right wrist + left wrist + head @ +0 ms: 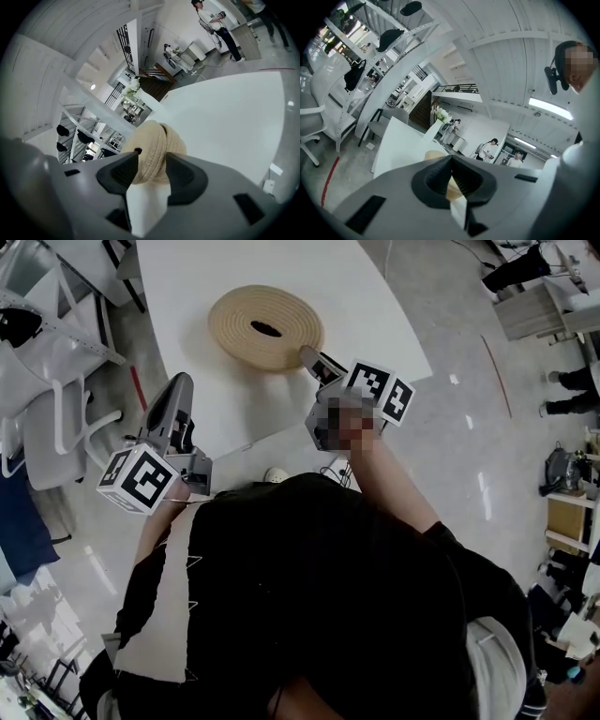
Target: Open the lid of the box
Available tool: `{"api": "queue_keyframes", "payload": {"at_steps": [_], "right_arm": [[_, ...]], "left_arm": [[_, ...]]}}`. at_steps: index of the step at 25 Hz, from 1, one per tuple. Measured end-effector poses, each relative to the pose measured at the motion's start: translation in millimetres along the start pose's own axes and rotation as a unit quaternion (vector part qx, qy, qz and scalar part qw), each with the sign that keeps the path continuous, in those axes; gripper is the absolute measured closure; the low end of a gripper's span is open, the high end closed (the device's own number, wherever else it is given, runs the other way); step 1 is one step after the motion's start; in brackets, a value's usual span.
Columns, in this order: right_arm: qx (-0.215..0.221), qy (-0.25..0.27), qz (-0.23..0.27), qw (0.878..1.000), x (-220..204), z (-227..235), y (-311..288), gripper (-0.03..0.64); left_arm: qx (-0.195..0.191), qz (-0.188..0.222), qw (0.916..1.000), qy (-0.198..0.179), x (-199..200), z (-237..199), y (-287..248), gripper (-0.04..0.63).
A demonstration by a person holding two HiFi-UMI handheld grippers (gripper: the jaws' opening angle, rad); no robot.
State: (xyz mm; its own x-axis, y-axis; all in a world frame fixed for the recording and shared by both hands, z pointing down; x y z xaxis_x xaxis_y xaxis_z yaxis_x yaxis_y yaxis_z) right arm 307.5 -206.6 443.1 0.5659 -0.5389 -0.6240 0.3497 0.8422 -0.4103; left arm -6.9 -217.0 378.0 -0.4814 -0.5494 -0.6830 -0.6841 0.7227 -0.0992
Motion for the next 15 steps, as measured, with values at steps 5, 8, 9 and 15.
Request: {"api": "queue_keyframes", "payload": {"at_steps": [5, 8, 9, 15], "right_arm": [[-0.032, 0.03, -0.016, 0.999, 0.2, -2.9, 0.0, 0.449], [-0.036, 0.035, -0.024, 0.998, 1.3, -2.4, -1.1, 0.453], [-0.035, 0.034, -0.025, 0.999, 1.8, -1.7, -1.6, 0.454], [-0.024, 0.005, -0.017, 1.0, 0.3, 1.5, -3.1, 0.47]], "left_arm": [[-0.006, -0.005, 1.0, 0.0, -0.7, 4.1, -4.3, 0.584], [-0.008, -0.008, 0.9999, 0.002, -1.5, 5.4, -6.5, 0.584], [-0.008, -0.008, 0.9999, 0.002, -1.5, 5.9, -7.0, 0.584], [-0.008, -0.005, 1.0, 0.002, -1.1, 3.5, -5.6, 0.584]]}}
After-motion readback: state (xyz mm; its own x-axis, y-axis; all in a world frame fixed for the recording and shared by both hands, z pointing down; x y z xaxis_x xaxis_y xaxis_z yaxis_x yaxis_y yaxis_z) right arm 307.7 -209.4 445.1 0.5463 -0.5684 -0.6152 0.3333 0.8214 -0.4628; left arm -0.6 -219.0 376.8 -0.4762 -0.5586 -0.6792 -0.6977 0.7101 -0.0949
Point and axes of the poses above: the fingertips, and each gripper's own axes: y backward along the fingers, z to its right, x out of its top, the point moved 9 cm from there along y, backward along the fingers, and after that the axes turned 10 degrees about y, right-handed, at the moved point
